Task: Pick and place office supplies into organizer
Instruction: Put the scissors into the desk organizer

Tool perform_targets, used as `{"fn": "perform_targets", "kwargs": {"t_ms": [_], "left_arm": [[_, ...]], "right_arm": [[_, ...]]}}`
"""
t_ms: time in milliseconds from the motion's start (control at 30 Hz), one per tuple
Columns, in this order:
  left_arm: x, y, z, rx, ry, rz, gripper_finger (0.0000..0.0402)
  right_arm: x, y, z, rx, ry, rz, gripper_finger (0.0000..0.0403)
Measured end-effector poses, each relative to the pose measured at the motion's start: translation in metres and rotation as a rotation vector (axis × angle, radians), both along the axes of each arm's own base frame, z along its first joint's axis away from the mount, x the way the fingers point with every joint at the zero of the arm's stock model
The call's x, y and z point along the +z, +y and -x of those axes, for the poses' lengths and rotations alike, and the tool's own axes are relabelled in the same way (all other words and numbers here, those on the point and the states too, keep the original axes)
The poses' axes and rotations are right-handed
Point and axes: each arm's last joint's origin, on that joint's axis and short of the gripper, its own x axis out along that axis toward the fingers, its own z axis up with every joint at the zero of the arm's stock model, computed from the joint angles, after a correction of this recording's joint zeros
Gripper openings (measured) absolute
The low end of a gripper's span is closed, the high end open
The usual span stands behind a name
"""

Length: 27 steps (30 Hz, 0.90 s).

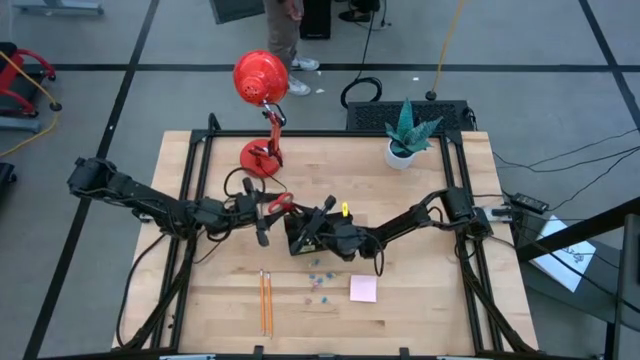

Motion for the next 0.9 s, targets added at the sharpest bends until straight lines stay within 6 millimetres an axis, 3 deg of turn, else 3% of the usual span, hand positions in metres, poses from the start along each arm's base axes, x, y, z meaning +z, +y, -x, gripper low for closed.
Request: {"fn": "perform_targets", "kwargs": {"t_ms": [267, 567, 900], "left_arm": [[-0.0012, -0.001, -0.0004, -0.03, 0.024, -0.033, 0.0031], [-0.0025, -0.0016, -0.0004, -0.047, 0.05, -0.082, 0.0041], [-0.0025, -0.0016, -0.0004, -0.046, 0.054, -0.096, 0.0022]], "right_arm": [[-0.0001, -0.0006, 0.0001, -0.011, 0.001, -0.001, 0.0053], [-0.0007, 0.0002, 0.0004, -0.003, 0.004, 0.0, 0.0049], [-0.0007, 0.0006, -0.0001, 0.022, -0.005, -0.008, 0.0058]]}}
